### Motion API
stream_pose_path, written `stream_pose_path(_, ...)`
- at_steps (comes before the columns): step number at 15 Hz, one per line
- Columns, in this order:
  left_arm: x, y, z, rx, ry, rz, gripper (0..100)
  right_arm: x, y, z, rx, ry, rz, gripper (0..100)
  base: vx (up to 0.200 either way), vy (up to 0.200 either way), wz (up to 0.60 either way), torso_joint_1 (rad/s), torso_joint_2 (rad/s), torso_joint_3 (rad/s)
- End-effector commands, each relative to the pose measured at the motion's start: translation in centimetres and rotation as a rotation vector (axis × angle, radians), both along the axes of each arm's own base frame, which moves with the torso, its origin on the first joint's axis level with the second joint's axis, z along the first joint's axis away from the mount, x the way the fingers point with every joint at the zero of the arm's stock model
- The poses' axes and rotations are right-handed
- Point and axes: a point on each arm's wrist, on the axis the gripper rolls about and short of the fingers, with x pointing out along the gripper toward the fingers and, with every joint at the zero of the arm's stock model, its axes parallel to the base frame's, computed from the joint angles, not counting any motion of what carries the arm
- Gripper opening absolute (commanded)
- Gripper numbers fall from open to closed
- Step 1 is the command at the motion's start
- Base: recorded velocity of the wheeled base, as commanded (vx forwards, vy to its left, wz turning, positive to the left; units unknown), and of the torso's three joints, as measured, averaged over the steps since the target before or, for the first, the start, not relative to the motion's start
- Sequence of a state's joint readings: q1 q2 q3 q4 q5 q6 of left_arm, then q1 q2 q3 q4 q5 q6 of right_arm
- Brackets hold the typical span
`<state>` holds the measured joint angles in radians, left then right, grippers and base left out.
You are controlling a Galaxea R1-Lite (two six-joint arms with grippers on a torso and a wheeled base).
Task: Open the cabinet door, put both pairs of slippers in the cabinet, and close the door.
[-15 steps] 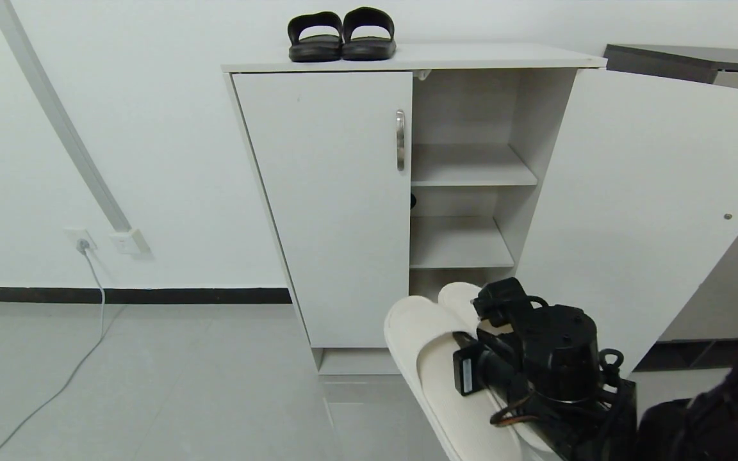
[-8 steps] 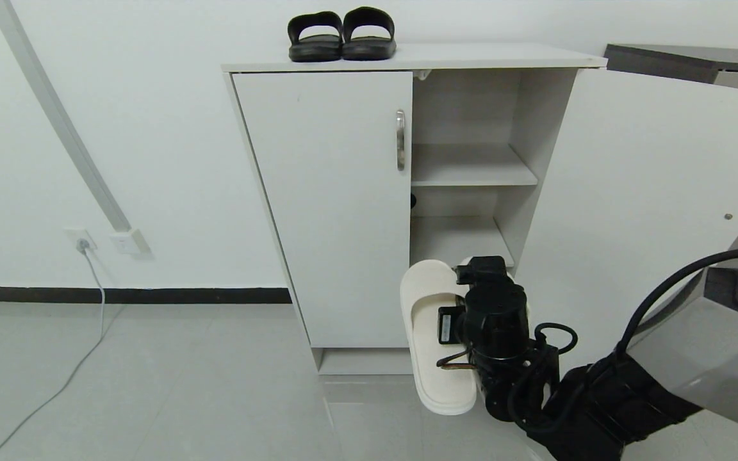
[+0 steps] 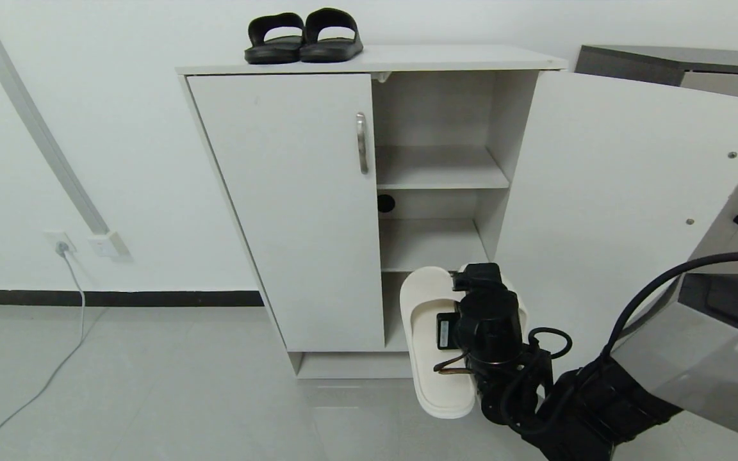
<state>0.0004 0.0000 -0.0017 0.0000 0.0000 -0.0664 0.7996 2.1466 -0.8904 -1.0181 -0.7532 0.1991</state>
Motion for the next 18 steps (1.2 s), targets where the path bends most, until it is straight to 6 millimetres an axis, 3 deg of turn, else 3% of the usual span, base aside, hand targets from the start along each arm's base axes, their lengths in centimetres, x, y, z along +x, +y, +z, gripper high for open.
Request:
stream_pose_path(1,0.0,0.0,0.0,-0.003,0.002,0.003,0,0.7,-0.5,-1.3,-0.027,0.026,-0.022,0,0.000,0.000,0.00,0.000,0.00,0.000)
stream_pose_path(6,0.0,0.0,0.0,-0.010,0.002,0.006,0,2.1,0.4,-3.4,-0.045,0.045,-0.017,0,0.000,0.000,0.00,0.000,0.00,0.000)
stream_pose_path(10,0.0,0.0,0.0,-0.010,0.002,0.006,0,2.1,1.5,-3.7,-0.045,0.042,0.050,0,0.000,0.000,0.00,0.000,0.00,0.000)
stream_pose_path(18,0.0,0.0,0.0,-0.009,0.002,0.004,0,4.3,2.5,-4.6,-0.062,0.020,0.040,0,0.000,0.000,0.00,0.001,0.00,-0.026)
